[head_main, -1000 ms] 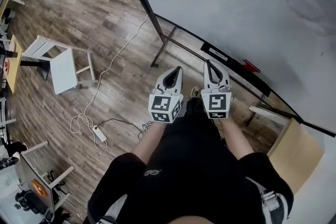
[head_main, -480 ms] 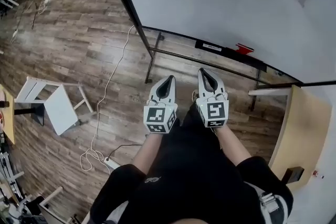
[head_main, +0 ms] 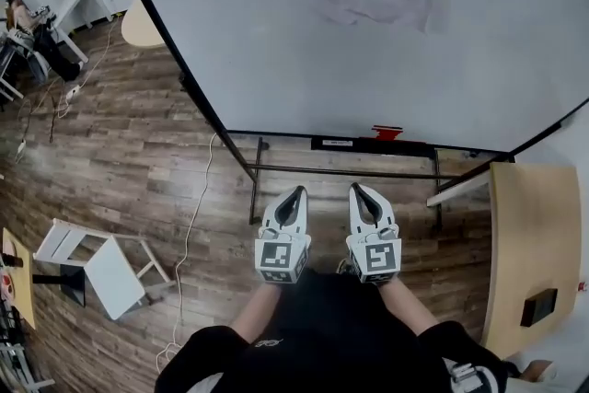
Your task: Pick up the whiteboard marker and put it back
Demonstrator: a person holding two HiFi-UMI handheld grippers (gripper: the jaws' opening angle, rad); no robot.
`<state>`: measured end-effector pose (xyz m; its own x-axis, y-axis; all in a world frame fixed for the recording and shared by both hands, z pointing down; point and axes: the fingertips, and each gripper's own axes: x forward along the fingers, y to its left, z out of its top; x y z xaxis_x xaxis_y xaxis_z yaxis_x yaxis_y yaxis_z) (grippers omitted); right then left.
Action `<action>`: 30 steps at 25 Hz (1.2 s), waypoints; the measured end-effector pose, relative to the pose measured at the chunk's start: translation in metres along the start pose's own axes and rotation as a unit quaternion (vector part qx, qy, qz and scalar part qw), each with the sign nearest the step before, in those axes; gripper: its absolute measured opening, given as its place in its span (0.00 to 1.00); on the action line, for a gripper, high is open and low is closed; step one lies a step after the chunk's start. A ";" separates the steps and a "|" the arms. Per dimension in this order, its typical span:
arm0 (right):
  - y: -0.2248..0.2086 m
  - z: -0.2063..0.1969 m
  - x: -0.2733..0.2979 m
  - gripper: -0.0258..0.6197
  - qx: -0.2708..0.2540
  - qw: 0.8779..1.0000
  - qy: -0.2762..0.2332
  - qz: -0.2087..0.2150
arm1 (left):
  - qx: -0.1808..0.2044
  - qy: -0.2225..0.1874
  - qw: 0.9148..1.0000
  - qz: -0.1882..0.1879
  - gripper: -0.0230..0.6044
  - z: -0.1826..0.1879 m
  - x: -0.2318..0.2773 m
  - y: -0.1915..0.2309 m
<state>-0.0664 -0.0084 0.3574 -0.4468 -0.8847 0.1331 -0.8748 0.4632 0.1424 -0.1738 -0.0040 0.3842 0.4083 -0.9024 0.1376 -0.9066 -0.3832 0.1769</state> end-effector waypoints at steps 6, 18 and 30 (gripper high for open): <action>-0.020 0.019 -0.020 0.04 0.016 1.000 -0.021 -0.006 | 0.010 -0.012 0.999 -0.029 0.05 0.022 0.019 -0.035; -0.051 0.015 -0.040 0.04 0.031 0.999 -0.033 0.000 | 0.019 -0.027 0.999 -0.024 0.05 0.026 0.027 -0.077; -0.057 0.013 -0.055 0.04 0.037 0.998 -0.039 0.018 | 0.029 -0.027 0.999 -0.014 0.05 0.021 0.020 -0.097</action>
<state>0.0057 0.0136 0.3289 -0.4888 -0.8704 0.0588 -0.8682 0.4919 0.0654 -0.0800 0.0112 0.3496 0.4291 -0.8996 0.0807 -0.9000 -0.4182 0.1231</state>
